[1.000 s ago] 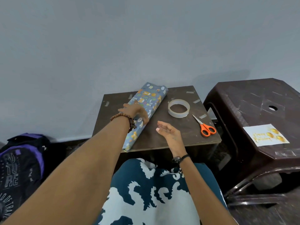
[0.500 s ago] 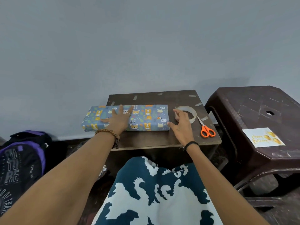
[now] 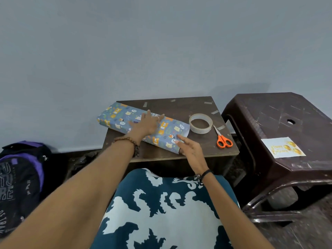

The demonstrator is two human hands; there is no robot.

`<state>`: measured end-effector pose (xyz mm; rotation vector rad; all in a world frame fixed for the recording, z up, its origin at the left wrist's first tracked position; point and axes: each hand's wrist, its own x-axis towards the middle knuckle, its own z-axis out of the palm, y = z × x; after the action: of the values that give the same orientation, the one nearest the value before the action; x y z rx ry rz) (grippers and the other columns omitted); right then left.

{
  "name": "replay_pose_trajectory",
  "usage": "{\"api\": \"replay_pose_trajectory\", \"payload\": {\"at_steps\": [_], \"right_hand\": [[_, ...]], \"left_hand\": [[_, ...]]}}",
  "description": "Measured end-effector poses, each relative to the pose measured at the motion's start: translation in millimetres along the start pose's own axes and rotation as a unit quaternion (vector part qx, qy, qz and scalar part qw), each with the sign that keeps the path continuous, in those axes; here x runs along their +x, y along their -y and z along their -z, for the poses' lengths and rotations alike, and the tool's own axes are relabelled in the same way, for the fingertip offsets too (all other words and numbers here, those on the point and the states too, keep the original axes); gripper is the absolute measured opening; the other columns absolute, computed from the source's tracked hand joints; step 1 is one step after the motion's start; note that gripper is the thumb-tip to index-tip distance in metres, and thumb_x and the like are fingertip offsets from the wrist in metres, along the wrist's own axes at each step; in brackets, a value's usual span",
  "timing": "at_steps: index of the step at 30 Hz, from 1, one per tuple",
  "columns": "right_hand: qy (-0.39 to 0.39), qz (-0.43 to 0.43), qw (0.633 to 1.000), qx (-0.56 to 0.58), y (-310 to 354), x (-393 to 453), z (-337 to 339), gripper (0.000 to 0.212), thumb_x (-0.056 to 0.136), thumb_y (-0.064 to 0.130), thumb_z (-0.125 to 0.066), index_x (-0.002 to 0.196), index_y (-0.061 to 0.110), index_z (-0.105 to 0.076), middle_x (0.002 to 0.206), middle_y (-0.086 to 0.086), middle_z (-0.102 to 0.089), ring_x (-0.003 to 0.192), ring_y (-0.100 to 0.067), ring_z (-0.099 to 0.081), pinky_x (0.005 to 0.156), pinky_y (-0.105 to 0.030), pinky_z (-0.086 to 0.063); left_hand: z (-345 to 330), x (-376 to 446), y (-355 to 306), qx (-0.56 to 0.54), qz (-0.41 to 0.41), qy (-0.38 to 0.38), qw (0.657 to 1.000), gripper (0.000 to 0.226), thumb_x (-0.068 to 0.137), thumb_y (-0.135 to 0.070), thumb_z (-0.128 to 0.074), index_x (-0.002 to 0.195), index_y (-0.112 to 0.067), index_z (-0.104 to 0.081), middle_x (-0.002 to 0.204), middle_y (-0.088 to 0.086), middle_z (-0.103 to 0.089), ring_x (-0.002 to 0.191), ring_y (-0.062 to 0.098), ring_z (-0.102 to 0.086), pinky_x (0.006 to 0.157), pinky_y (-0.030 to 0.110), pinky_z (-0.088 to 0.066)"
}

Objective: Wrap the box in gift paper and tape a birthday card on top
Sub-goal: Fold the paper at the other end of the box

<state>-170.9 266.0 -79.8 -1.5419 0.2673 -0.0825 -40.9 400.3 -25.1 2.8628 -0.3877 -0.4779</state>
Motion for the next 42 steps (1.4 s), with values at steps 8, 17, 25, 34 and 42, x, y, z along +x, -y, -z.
{"api": "replay_pose_trajectory", "payload": {"at_steps": [8,17,25,34,42], "right_hand": [[-0.152,0.095,0.958,-0.225,24.7,13.7,25.5,0.025,0.094,0.012,-0.051,0.115,0.008,-0.064,0.114,-0.009,-0.063,0.102,-0.012,-0.056,0.086,-0.02,-0.041],[-0.058,0.101,0.972,-0.204,15.3,15.3,7.6,0.03,0.094,0.009,-0.05,0.122,0.006,-0.06,0.122,-0.007,-0.061,0.11,-0.012,-0.054,0.083,-0.009,-0.037],[-0.045,0.076,0.995,-0.038,-6.1,4.9,2.5,0.03,0.096,-0.003,-0.039,0.116,0.002,-0.06,0.105,-0.01,-0.066,0.094,-0.017,-0.064,0.087,-0.024,-0.053],[-0.012,0.103,0.99,-0.098,-9.5,-0.7,4.7,0.039,0.089,-0.01,-0.048,0.124,0.006,-0.057,0.109,-0.002,-0.064,0.097,0.0,-0.06,0.087,-0.009,-0.047],[0.022,0.163,0.961,-0.223,-4.6,-0.2,12.3,0.045,0.089,-0.011,-0.047,0.128,0.013,-0.054,0.127,-0.005,-0.053,0.109,-0.005,-0.05,0.079,0.002,-0.04]], "left_hand": [[-33.8,-32.5,-31.3,-0.204,0.141,-0.074,0.966,0.074,0.084,-0.062,-0.049,0.144,-0.048,-0.008,0.15,0.012,0.031,0.134,0.045,0.029,0.1,0.071,0.009],[-10.9,-14.7,8.7,-0.08,-0.045,0.005,0.996,0.07,0.083,-0.052,-0.059,0.144,-0.034,-0.029,0.153,0.021,-0.005,0.143,0.032,0.01,0.112,0.054,0.013],[8.4,-9.1,32.5,-0.124,-0.187,0.088,0.971,0.057,0.088,-0.029,-0.063,0.139,-0.031,-0.039,0.157,0.002,-0.009,0.144,0.019,-0.008,0.113,0.03,-0.012],[-57.7,-61.6,64.3,-0.555,-0.105,-0.057,0.823,0.04,0.102,-0.011,-0.033,0.141,-0.016,-0.038,0.141,-0.007,-0.042,0.13,0.009,-0.041,0.103,0.02,-0.04],[-64.0,-69.3,76.3,-0.462,-0.177,-0.026,0.869,0.049,0.098,0.004,-0.032,0.142,-0.016,-0.034,0.15,-0.014,-0.02,0.137,-0.002,-0.019,0.109,0.011,-0.021]]}}
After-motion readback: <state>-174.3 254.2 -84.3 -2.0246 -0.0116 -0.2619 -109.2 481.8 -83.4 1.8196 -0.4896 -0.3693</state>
